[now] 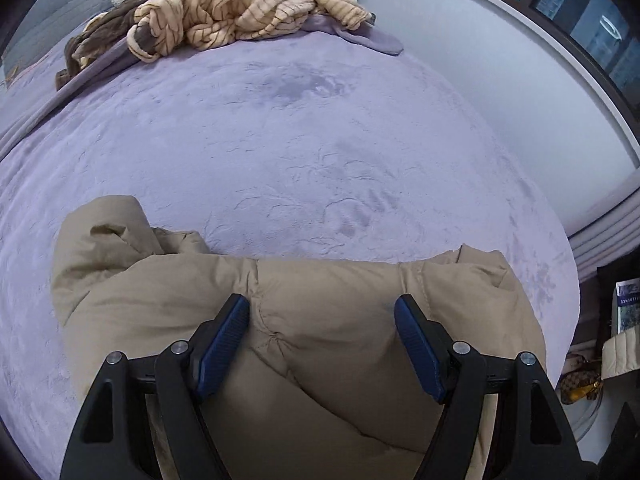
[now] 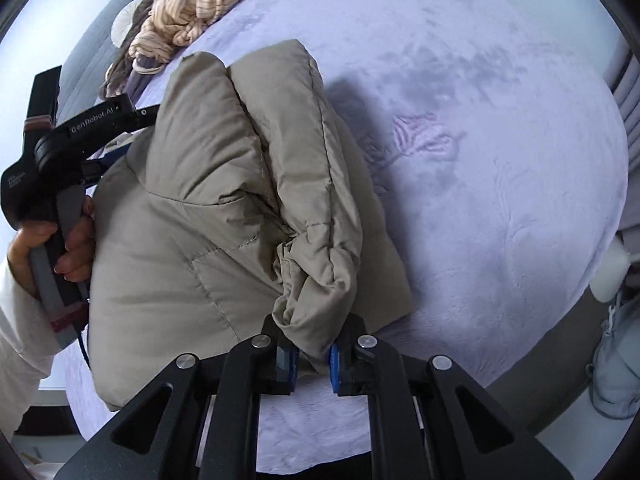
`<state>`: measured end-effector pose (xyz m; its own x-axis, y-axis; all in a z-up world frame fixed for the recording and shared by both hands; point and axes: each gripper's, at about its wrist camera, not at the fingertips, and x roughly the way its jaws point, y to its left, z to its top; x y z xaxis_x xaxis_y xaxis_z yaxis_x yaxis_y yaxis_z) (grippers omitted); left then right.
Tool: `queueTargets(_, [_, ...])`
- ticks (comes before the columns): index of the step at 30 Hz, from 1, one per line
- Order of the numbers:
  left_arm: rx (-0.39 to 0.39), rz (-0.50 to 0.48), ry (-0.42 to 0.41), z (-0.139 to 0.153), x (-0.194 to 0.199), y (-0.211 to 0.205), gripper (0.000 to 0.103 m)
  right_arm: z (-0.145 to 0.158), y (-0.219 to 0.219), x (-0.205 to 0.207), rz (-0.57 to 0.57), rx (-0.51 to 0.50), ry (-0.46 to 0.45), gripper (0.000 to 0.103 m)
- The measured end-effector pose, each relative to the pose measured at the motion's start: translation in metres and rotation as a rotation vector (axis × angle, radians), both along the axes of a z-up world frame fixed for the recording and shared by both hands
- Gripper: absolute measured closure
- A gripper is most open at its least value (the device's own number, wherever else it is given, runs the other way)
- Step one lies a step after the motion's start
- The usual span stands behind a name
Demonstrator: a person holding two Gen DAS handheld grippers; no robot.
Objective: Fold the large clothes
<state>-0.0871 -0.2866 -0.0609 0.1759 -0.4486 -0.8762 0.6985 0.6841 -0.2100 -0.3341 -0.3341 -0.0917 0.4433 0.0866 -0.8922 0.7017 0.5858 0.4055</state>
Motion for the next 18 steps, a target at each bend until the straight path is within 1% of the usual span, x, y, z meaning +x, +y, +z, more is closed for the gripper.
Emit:
queueTargets(3, [0.020, 0.005, 0.001, -0.008, 0.003, -0.002, 0.027, -0.013, -0.018, -0.005, -0.046, 0.152, -0.033, 0.089])
queueTargets(4, [0.018, 0.011, 0.010, -0.010, 0.006, 0.001, 0.027, -0.009, -0.025, -0.007, -0.050, 0.191, -0.040, 0.082])
queueTargets(5, [0.018, 0.017, 0.017, -0.011, 0.008, 0.003, 0.027, -0.002, -0.029, -0.008, -0.046, 0.190, -0.035, 0.079])
queueTargets(7, [0.017, 0.026, 0.029, -0.014, 0.013, 0.007, 0.027, 0.022, -0.035, -0.009, -0.019, 0.116, -0.036, 0.066])
queueTargets(8, [0.015, 0.027, 0.033, -0.014, 0.014, 0.008, 0.027, 0.035, -0.038, -0.008, -0.001, 0.072, -0.052, 0.061])
queueTargets(9, [0.015, 0.026, 0.033, -0.014, 0.014, 0.008, 0.027, 0.048, -0.041, -0.005, 0.018, 0.032, -0.073, 0.054])
queueTargets(10, [0.016, 0.025, 0.031, -0.014, 0.014, 0.009, 0.026, 0.057, -0.044, 0.000, 0.037, 0.009, -0.093, 0.049])
queueTargets(12, [0.023, 0.023, 0.021, -0.014, 0.012, 0.008, 0.025, 0.066, -0.047, 0.017, 0.085, 0.003, -0.128, 0.049])
queueTargets(14, [0.030, 0.022, 0.014, -0.013, 0.010, 0.008, 0.025, 0.061, -0.046, 0.042, 0.140, 0.010, -0.133, 0.049])
queueTargets(15, [0.034, 0.022, 0.012, -0.013, 0.011, 0.009, 0.025, 0.053, -0.043, 0.055, 0.172, 0.019, -0.113, 0.050])
queueTargets(16, [0.040, 0.024, 0.011, -0.011, 0.010, 0.010, 0.025, 0.042, -0.038, 0.064, 0.203, 0.030, -0.083, 0.054])
queueTargets(18, [0.050, 0.031, 0.011, -0.004, 0.010, 0.015, 0.025, 0.021, -0.027, 0.076, 0.255, 0.034, -0.006, 0.056])
